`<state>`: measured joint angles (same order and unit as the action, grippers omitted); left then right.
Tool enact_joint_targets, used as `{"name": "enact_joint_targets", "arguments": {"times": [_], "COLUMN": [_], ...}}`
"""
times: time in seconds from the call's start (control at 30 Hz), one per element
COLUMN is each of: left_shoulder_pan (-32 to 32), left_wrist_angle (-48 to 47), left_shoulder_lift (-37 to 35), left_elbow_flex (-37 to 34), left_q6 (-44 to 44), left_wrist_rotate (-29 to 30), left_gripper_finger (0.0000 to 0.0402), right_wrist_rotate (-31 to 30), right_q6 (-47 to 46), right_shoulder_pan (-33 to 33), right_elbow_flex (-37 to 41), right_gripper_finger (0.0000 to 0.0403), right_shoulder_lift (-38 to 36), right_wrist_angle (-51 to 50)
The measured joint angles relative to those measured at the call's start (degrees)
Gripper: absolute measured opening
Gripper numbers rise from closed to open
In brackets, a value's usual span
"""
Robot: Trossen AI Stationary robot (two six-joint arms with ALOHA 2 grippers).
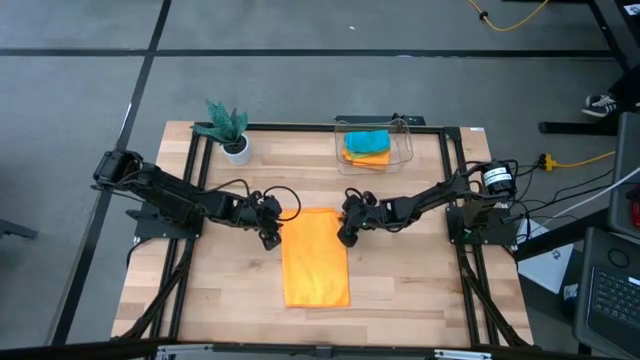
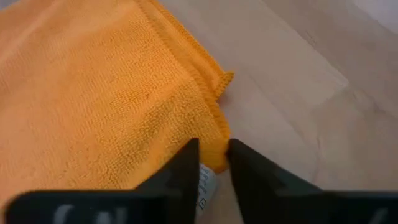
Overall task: Fold microfiber towels
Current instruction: Fold the orange microfiber towel
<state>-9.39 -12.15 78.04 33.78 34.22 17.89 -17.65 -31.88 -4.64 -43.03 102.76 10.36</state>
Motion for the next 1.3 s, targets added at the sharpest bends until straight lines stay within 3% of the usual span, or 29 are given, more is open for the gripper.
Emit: {"name": "enact_joint_targets", "arguments": {"times": [0.17, 0.67, 0.87, 1.07, 1.3], "left_shoulder_pan": [0.0, 0.0, 0.0, 0.0, 0.42], "left_wrist_angle": [0.39, 0.27, 0.27, 0.27, 0.29], "left_shoulder_lift": [0.0, 0.0, 0.0, 0.0, 0.0], "left_elbow_flex": [0.0, 0.0, 0.0, 0.0, 0.0], "left_q6": [-0.27, -0.33, -0.3, -0.27, -1.1], "left_wrist_rotate": [0.1, 0.66, 0.68, 0.7, 0.94], "left_gripper_finger": [0.0137, 0.0137, 0.0137, 0.0137, 0.0137], "right_wrist_rotate": [0.4, -0.33, -1.79, 2.19, 2.34], "right_q6": [1.2, 11.58, 11.42, 11.35, 10.46], "right_shoulder_pan": [0.0, -0.34, 2.75, 4.37, 4.21], "right_elbow_flex": [0.0, -8.76, -8.76, -8.74, -8.7], "right_gripper_finger": [0.0011, 0.0002, 0.0002, 0.0001, 0.0003], "right_shoulder_lift": [0.0, -0.26, -0.15, 1.69, 4.13], "right_wrist_angle": [0.04, -2.2, -5.25, -5.28, -5.18]}}
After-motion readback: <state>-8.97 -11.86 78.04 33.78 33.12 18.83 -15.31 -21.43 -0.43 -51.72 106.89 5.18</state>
